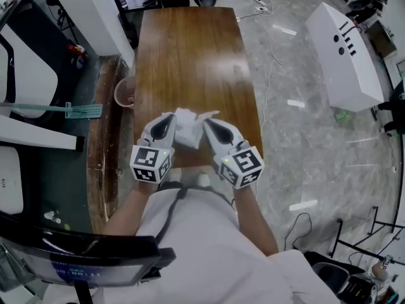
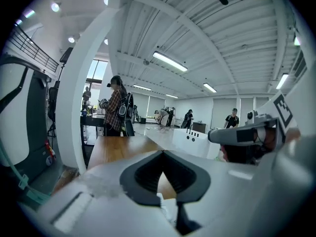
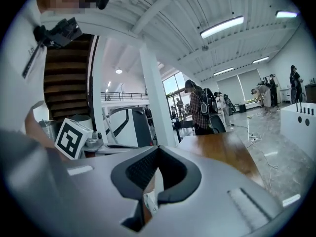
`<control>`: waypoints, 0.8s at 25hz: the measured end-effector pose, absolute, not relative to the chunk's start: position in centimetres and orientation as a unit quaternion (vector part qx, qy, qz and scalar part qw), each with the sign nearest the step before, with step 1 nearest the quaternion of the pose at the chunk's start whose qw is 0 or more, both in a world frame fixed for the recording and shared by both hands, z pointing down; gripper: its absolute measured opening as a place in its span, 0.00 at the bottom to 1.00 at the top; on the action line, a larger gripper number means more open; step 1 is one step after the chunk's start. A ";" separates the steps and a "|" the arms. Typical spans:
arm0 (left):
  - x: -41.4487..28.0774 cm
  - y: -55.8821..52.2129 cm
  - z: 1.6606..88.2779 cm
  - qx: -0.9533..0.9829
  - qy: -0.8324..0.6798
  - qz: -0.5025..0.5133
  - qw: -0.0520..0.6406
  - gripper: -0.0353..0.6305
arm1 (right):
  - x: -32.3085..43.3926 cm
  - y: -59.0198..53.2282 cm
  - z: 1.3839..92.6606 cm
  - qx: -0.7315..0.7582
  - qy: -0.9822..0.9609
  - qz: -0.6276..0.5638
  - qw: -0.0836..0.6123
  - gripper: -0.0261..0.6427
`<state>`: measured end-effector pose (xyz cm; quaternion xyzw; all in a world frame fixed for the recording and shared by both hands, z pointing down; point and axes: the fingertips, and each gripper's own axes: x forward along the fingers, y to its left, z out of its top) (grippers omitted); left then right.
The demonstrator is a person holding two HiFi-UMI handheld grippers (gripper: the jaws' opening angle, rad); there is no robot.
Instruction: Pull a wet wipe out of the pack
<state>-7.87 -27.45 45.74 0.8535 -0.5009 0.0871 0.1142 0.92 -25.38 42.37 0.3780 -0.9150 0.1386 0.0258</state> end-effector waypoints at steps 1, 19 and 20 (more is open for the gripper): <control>-7.9 -27.4 45.0 0.855 -0.501 0.081 0.109 0.06 | 1.0 -25.3 41.8 0.381 -0.915 0.135 0.019 0.05; -8.4 -27.2 42.5 0.863 -0.494 0.054 0.095 0.06 | 1.4 -25.0 40.2 0.393 -0.912 0.114 0.007 0.05; -8.6 -27.2 42.5 0.863 -0.493 0.054 0.096 0.06 | 1.4 -24.9 40.2 0.394 -0.912 0.115 0.007 0.05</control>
